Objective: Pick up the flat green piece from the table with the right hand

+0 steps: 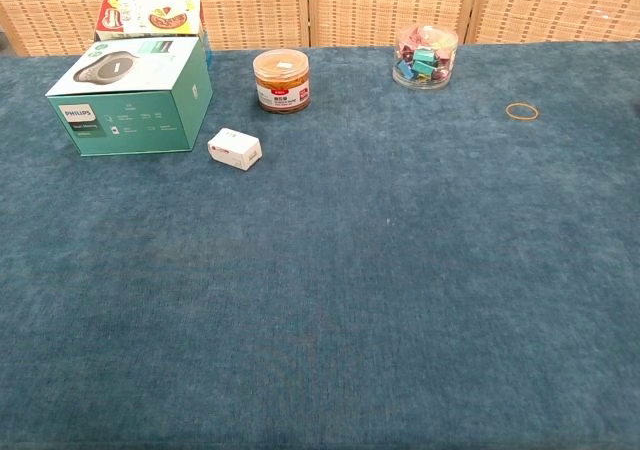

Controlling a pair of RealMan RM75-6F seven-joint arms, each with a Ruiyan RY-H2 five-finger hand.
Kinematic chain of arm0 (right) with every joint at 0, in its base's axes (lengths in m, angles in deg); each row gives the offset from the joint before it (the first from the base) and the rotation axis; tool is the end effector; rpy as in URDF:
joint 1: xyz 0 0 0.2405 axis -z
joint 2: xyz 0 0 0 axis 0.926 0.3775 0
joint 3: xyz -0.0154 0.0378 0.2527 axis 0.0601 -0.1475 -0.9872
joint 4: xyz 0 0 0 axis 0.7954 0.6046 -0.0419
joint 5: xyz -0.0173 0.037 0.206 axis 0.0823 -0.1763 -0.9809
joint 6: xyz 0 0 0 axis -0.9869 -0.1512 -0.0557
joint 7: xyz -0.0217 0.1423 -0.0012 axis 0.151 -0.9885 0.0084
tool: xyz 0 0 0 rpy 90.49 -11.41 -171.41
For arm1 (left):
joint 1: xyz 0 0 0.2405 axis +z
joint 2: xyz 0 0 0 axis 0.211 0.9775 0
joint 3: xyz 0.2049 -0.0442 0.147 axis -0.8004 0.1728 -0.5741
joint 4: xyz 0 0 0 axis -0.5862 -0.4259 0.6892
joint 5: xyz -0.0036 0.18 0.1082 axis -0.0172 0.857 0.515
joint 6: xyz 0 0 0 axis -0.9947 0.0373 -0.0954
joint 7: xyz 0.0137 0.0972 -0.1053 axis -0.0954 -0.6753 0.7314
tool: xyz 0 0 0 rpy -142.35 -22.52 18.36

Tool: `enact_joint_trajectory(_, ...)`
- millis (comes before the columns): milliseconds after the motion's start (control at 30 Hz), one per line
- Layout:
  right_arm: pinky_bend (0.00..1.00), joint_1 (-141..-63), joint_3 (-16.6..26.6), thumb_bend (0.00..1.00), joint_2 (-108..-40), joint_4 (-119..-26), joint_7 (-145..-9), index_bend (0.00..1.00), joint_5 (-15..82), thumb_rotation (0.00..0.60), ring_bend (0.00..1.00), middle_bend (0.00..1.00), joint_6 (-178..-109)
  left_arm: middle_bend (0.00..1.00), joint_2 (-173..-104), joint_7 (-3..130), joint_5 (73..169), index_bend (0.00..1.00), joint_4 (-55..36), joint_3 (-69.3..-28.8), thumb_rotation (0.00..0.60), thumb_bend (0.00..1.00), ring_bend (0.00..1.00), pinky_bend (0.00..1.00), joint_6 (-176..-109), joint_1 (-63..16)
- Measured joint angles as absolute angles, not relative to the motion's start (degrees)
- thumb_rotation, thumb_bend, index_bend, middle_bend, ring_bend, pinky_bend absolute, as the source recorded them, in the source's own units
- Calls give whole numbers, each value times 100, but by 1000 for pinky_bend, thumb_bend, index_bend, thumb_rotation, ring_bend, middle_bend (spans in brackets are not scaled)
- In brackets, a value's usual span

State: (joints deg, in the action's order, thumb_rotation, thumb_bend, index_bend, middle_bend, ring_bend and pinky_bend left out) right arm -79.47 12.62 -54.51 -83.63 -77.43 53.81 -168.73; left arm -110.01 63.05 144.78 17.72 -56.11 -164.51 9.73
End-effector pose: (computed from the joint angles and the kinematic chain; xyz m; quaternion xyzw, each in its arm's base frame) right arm -0.3120 -0.2198 0.1862 0.5965 -0.3157 0.4130 0.6115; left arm -0.3059 0.1609 0.1956 -0.5898 -0.3949 -0.3591 0.6061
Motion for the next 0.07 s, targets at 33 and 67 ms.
enact_joint_trajectory(33,0,-7898,1275,0,-5440,-8399,-7698,26,5404,600,0,0,-16913,0,-11006,6309,14485,0,1762,-5610,600,0,0,73,-16463,977)
enact_joint_trajectory(67,0,-7866,1280,0,-5437,-8418,-7671,30,5423,600,0,0,-16937,0,-11010,6313,14490,0,1752,-5608,600,0,0,73,-16474,981)
